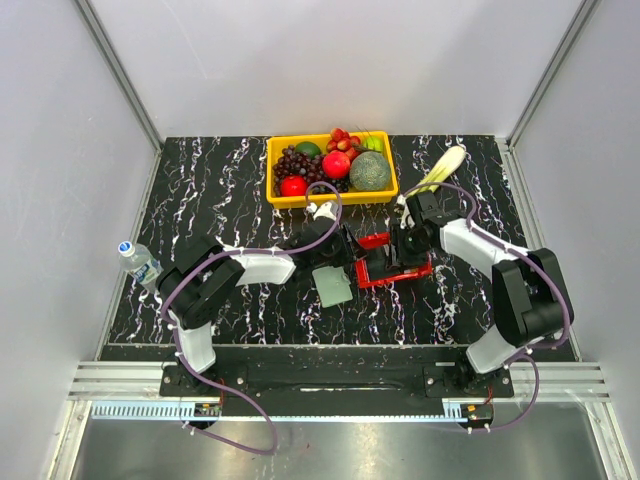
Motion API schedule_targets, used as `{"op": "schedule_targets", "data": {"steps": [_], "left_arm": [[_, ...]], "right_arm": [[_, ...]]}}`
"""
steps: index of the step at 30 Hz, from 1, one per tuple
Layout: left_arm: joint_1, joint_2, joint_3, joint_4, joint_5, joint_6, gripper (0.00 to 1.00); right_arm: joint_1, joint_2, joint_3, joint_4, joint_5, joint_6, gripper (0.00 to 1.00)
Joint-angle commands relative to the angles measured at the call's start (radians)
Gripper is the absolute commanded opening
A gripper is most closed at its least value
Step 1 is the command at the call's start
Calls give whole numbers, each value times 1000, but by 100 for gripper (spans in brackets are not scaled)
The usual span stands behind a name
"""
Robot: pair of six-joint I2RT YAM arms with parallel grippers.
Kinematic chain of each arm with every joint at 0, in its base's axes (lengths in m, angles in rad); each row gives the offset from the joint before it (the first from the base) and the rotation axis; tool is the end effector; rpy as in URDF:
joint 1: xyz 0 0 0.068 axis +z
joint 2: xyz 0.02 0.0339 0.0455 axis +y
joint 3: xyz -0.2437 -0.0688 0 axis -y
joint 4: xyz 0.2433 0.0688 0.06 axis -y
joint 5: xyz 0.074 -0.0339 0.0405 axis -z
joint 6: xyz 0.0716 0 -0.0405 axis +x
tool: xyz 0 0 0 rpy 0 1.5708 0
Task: Put the credit cards into the card holder
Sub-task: Pick up the credit card from the storage box.
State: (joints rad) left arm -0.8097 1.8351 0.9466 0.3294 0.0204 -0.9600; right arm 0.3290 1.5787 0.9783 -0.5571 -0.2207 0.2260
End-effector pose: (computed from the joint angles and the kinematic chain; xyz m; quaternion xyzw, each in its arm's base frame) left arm 0.2797 -0.2958 0.1205 -0.0607 0.8726 -0.3806 0.3000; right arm 0.2924 0.1164 0.1375 -0.0726 0.9703 0.1595 0.1666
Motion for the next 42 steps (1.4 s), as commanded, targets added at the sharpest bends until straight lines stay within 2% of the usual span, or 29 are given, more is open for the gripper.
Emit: {"op": "schedule_targets", "data": {"steps": [1,4,9,13,20,26,33,42], "left_arm": [[4,-8,12,92,38,1,0],[4,-4,20,92,42,1,0],[4,-2,21,91,44,1,0],[6,1,24,89,44,1,0],[3,6,21,92,47,0,0],[6,7,24,94,47,-2,0],[4,4,24,94,47,-2,0],[4,6,23,94,47,-5,0]], "right_arm": [[-1,30,13,75,-45,15,47],[-1,32,-7,115,-78,32,39],[-1,-35,-35,192,-164,47,8],[-1,-107,-41,218,-180,47,0],[-1,-252,-95,272,-88,30,0],[-1,-220,-86,263,-118,24,0],[-1,-169,-89,287,-265,35,14],[4,-98,-58,264,-295,36,22]]}}
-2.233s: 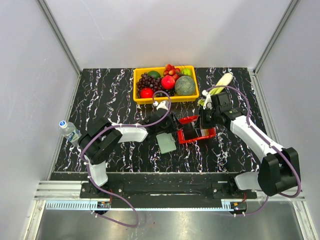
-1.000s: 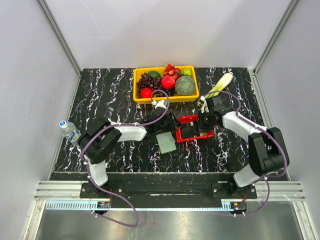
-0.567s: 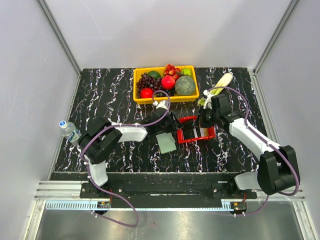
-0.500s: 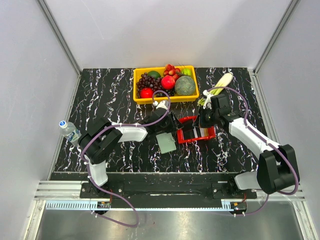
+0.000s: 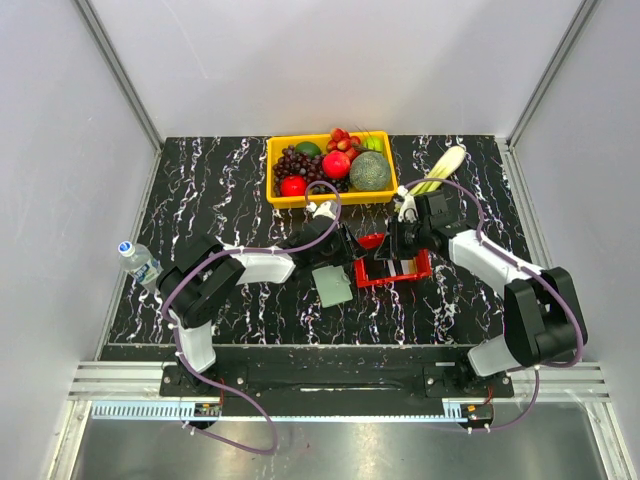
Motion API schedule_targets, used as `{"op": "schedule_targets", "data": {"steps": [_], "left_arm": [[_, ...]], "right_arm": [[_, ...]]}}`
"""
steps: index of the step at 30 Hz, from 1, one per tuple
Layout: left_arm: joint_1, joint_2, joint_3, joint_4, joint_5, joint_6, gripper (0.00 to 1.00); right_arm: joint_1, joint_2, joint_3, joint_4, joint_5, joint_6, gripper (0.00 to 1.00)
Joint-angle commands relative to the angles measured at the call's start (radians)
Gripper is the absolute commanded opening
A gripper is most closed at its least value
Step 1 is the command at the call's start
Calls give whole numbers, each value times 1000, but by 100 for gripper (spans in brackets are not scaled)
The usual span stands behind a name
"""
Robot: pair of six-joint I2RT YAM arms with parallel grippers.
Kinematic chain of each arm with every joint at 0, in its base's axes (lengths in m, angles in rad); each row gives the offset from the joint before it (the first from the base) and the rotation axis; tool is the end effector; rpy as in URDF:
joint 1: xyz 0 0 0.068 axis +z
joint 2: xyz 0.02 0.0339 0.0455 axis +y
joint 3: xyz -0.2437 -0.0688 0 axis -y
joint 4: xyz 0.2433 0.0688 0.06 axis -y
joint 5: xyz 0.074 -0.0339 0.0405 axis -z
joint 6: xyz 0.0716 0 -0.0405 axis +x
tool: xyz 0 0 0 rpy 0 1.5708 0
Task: Put the credit cards into the card holder
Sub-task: Pick up the credit card from the storage box.
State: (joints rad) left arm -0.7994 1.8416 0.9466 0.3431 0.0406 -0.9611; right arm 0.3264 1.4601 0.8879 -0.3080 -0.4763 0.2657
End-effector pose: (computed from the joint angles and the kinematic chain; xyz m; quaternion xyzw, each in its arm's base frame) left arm 0.2824 -0.2946 0.1197 -0.0606 0.8708 -0.3872 0.2969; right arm 0.2905 0.1330 0.1683 -0.1076 0.9116 0.3083 0.2499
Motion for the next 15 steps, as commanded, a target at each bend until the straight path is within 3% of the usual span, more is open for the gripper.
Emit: {"op": "schedule_targets", "data": {"steps": [1,4,9,15], "left_arm": [[-6,-1,23,80,27,-4,0],[-6,-4,21,79,25,-2,0],[-6,-2,23,79,28,-4,0],[-6,-5,21,79,27,-4,0]], "right_arm": [[8,16,33,21,-44,-5,27],[10,0,29,26,-50,3,29],[10,-33,25,23,-44,20,39],[10,-36,25,32,-24,41,42]]}}
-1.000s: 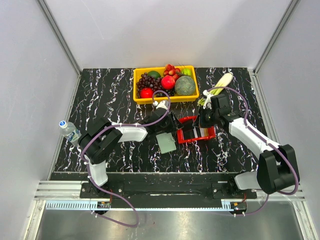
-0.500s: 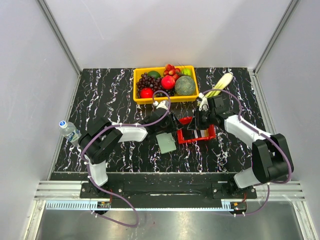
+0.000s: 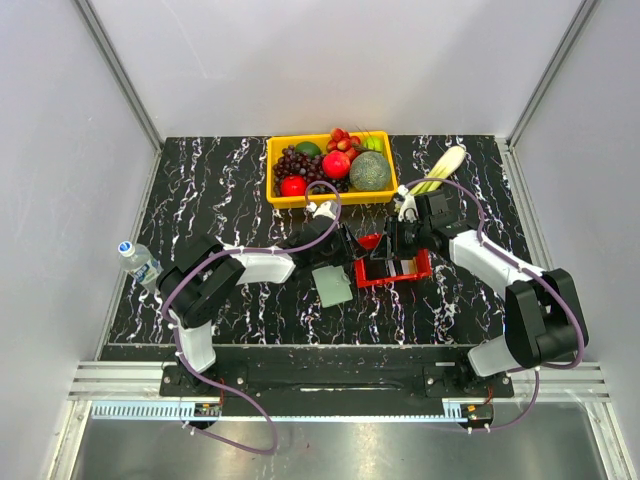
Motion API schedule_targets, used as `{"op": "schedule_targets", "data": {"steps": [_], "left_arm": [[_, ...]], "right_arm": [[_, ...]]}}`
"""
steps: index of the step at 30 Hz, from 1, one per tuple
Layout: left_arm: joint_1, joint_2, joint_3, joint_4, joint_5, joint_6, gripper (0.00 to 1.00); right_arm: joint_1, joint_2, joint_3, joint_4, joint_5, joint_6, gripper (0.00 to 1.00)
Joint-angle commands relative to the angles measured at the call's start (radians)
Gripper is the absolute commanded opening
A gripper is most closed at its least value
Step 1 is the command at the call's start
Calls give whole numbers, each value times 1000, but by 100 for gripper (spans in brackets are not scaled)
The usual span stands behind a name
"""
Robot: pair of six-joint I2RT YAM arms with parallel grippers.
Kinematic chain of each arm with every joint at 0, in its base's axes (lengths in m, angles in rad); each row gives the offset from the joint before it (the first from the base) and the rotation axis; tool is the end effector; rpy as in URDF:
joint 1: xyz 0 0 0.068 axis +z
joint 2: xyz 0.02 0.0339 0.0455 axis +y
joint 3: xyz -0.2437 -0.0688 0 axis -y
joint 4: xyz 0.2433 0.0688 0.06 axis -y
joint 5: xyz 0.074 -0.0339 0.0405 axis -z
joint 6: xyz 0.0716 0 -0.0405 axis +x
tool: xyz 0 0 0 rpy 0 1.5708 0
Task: Put the credit cards into the card holder
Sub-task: Pick up the credit card from the storage box.
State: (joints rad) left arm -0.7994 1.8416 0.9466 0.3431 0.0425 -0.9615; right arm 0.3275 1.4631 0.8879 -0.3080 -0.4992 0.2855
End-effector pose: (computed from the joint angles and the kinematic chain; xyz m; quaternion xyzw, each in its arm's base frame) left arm 0.2823 -0.2947 0.1197 -0.0603 0.8708 -0.3878 0.2962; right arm 0.2896 0.1346 0.1680 -0.1024 0.9104 0.3203 0.2412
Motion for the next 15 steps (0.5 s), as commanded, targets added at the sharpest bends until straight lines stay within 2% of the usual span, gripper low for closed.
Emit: {"op": "schedule_targets", "data": {"steps": [1,15], "left_arm": [[-6,-5,21,79,25,-2,0],[-6,-10,24,76,26,0,0]], "right_arm": [[8,-40,22,43,2,27,42],[8,-12,37,49,96,109,42]]}}
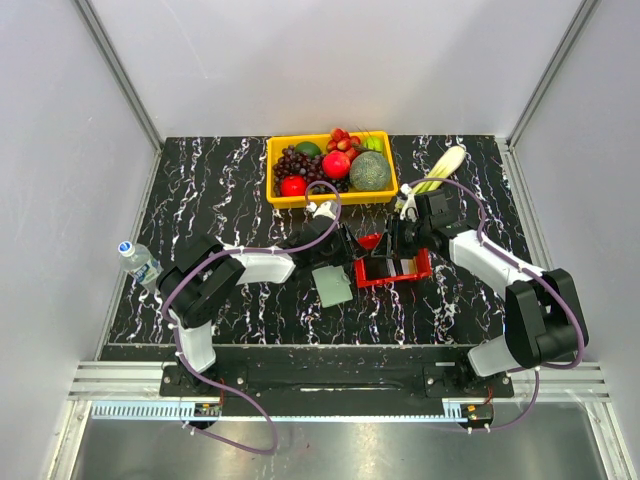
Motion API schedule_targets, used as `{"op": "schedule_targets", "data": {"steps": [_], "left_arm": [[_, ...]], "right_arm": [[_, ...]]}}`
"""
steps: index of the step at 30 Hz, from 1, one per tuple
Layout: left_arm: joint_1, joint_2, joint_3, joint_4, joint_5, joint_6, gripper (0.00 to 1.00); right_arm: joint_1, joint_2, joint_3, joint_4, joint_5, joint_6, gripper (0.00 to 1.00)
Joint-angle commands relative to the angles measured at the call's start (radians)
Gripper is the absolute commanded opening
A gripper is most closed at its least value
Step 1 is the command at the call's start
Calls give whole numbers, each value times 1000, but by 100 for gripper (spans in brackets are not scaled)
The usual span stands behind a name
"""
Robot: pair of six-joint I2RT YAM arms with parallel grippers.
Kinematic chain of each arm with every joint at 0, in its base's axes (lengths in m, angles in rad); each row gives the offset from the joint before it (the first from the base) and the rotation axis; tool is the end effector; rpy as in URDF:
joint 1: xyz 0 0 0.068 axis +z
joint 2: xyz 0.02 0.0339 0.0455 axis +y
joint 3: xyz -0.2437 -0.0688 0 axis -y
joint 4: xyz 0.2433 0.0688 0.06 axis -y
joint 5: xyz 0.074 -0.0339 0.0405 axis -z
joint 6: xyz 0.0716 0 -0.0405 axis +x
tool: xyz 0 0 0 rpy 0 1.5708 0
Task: Put the credit cards into the card holder
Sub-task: Pick up the credit card from the storage box.
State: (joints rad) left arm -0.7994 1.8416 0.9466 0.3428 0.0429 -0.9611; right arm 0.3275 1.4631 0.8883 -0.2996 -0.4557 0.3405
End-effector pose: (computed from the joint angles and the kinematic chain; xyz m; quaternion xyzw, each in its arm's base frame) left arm 0.2823 -0.2947 0.1197 -0.0601 0.8709 -0.3877 0.2960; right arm 0.2922 0.1326 0.1678 -0.0711 0.9162 0.3096 0.2444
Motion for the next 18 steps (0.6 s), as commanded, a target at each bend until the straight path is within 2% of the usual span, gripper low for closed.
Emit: {"op": "schedule_targets", "data": {"steps": [1,6,15,18], "left_arm": [[-6,-12,23,76,26,2,0],[-6,-8,24,76,28,1,0],[-6,-7,27,76,29,1,0],[-6,-5,26,76,31,-2,0]], "right_arm": [[8,-18,26,54,60,67,42],[8,-7,21,77,66,95,36],[7,-7,14,85,86,103,9],[8,-23,9,83,106,103,8]]}}
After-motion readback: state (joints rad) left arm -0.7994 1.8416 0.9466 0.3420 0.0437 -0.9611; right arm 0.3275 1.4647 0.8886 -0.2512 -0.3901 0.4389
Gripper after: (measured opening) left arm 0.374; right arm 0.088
